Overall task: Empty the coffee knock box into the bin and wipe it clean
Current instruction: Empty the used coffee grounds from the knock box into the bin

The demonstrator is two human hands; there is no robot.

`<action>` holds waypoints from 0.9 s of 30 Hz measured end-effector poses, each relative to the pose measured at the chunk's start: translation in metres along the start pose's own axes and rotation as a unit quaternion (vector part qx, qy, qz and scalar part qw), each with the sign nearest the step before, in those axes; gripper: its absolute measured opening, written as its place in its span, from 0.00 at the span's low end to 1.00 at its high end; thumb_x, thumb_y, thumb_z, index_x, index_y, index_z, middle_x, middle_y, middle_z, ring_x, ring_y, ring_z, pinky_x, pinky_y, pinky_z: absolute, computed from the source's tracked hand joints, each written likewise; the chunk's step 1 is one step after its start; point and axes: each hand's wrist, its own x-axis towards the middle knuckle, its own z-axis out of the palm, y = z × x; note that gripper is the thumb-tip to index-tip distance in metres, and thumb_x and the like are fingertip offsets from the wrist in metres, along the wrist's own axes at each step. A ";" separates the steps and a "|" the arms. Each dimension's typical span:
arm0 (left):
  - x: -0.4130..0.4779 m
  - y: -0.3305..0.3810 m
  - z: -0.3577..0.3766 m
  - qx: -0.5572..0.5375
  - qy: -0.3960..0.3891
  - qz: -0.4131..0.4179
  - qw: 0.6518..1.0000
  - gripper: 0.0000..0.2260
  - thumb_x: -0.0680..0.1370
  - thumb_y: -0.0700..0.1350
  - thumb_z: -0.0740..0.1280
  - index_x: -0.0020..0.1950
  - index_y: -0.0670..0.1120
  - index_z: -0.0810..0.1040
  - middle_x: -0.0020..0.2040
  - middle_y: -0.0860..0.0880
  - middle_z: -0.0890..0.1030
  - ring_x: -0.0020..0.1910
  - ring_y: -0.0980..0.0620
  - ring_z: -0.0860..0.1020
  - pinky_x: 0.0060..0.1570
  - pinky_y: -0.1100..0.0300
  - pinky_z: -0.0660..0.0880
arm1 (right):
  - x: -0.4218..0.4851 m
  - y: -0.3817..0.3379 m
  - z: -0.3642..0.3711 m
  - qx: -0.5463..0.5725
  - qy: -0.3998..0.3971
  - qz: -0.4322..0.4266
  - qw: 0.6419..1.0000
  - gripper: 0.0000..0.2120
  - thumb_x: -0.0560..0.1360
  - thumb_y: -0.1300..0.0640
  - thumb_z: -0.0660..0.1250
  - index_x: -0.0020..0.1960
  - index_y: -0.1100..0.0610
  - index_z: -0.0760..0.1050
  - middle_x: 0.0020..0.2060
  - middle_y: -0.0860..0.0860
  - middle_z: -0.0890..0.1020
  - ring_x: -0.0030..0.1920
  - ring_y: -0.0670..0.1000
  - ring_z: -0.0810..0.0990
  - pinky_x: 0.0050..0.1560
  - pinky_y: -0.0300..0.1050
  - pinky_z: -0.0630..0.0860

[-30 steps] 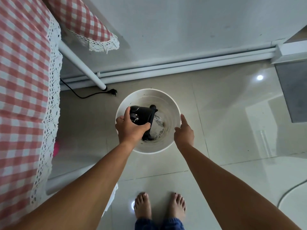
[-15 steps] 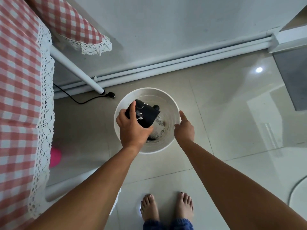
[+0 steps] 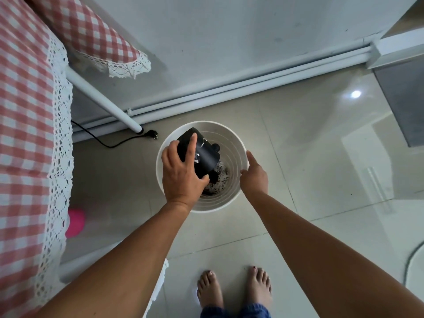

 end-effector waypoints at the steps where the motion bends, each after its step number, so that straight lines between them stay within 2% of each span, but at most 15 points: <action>1: 0.001 -0.001 0.000 0.011 0.011 0.018 1.000 0.52 0.59 0.53 0.82 0.80 0.52 0.62 0.67 0.36 0.69 0.64 0.37 0.66 0.60 0.42 0.77 | 0.000 0.000 0.000 0.001 -0.001 0.000 1.000 0.34 0.79 0.67 0.58 0.78 0.41 0.58 0.49 0.52 0.83 0.45 0.53 0.82 0.46 0.49 0.81; 4: 0.002 -0.002 -0.001 0.041 0.045 0.068 0.996 0.53 0.58 0.53 0.83 0.79 0.49 0.64 0.66 0.36 0.69 0.63 0.39 0.65 0.64 0.42 0.74 | -0.001 -0.001 0.000 0.000 0.000 0.000 1.000 0.34 0.78 0.67 0.58 0.78 0.41 0.58 0.49 0.52 0.83 0.46 0.54 0.82 0.48 0.50 0.81; 7: 0.001 -0.002 -0.001 0.051 0.052 0.082 0.994 0.53 0.57 0.53 0.83 0.79 0.49 0.65 0.66 0.37 0.67 0.64 0.39 0.65 0.64 0.43 0.73 | -0.001 0.000 0.000 -0.007 0.003 -0.001 1.000 0.34 0.79 0.66 0.57 0.78 0.41 0.58 0.50 0.52 0.83 0.47 0.54 0.81 0.50 0.52 0.81; 13: 0.002 -0.003 -0.002 0.046 0.051 0.068 0.995 0.53 0.58 0.53 0.83 0.80 0.49 0.64 0.67 0.36 0.69 0.64 0.39 0.64 0.66 0.43 0.72 | -0.001 -0.001 -0.003 -0.009 0.000 -0.002 1.000 0.33 0.79 0.66 0.57 0.78 0.41 0.58 0.51 0.52 0.83 0.47 0.54 0.80 0.49 0.50 0.80; 19: 0.005 -0.006 -0.004 0.035 0.054 0.060 0.996 0.53 0.58 0.53 0.83 0.80 0.50 0.64 0.67 0.37 0.66 0.64 0.38 0.65 0.65 0.43 0.72 | 0.000 -0.001 -0.002 -0.007 0.001 0.002 1.000 0.34 0.78 0.67 0.56 0.78 0.42 0.58 0.48 0.51 0.81 0.44 0.53 0.78 0.43 0.45 0.73; 23: 0.007 -0.008 -0.002 0.032 0.049 0.049 0.997 0.52 0.59 0.53 0.82 0.80 0.50 0.63 0.67 0.38 0.66 0.64 0.38 0.65 0.65 0.43 0.72 | 0.001 -0.001 -0.001 -0.013 0.004 0.001 1.000 0.33 0.78 0.67 0.56 0.78 0.42 0.59 0.51 0.53 0.82 0.45 0.53 0.77 0.45 0.46 0.74; 27: 0.007 -0.010 -0.001 0.015 0.046 0.013 0.999 0.52 0.60 0.54 0.82 0.80 0.52 0.62 0.69 0.37 0.67 0.65 0.37 0.66 0.62 0.42 0.76 | 0.001 -0.001 0.000 -0.013 0.005 0.002 1.000 0.34 0.79 0.67 0.56 0.78 0.41 0.58 0.48 0.50 0.79 0.44 0.52 0.77 0.44 0.45 0.74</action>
